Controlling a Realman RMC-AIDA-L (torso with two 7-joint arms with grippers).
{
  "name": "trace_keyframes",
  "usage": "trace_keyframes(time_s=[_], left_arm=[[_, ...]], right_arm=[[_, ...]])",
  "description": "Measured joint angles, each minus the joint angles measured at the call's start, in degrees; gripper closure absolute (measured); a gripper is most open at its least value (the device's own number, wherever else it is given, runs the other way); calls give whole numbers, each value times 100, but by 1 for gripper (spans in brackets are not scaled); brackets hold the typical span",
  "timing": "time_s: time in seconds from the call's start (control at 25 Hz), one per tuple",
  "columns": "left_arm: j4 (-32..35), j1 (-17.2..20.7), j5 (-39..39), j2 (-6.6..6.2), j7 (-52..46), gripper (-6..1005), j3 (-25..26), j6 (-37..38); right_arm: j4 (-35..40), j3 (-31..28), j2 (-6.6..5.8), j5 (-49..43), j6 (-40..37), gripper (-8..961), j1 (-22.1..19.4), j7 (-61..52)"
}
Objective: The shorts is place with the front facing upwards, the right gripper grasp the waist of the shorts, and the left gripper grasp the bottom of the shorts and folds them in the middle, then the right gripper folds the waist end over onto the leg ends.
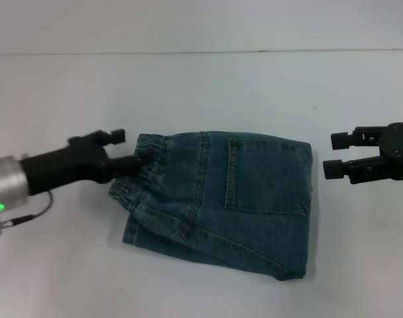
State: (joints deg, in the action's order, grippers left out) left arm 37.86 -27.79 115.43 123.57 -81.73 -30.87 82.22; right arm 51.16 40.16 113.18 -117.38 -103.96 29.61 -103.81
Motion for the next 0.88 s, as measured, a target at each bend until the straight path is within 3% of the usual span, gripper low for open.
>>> trace_keyframes(time_s=[0.16, 0.32, 0.68, 0.88], left_arm=[[623, 298, 12, -167, -320, 93, 359, 1344], [1032, 535, 278, -338, -572, 93, 456, 2245], [1253, 628, 1256, -285, -832, 93, 523, 2325], [1259, 548, 1369, -263, -937, 94, 510, 2173]], right_arm=[[3, 15, 4, -3, -195, 6, -10, 146], [-26, 0, 121, -3, -499, 6, -101, 836], [-505, 14, 403, -13, 179, 6, -347, 1717], [-713, 87, 423, -85, 514, 6, -360, 1946]])
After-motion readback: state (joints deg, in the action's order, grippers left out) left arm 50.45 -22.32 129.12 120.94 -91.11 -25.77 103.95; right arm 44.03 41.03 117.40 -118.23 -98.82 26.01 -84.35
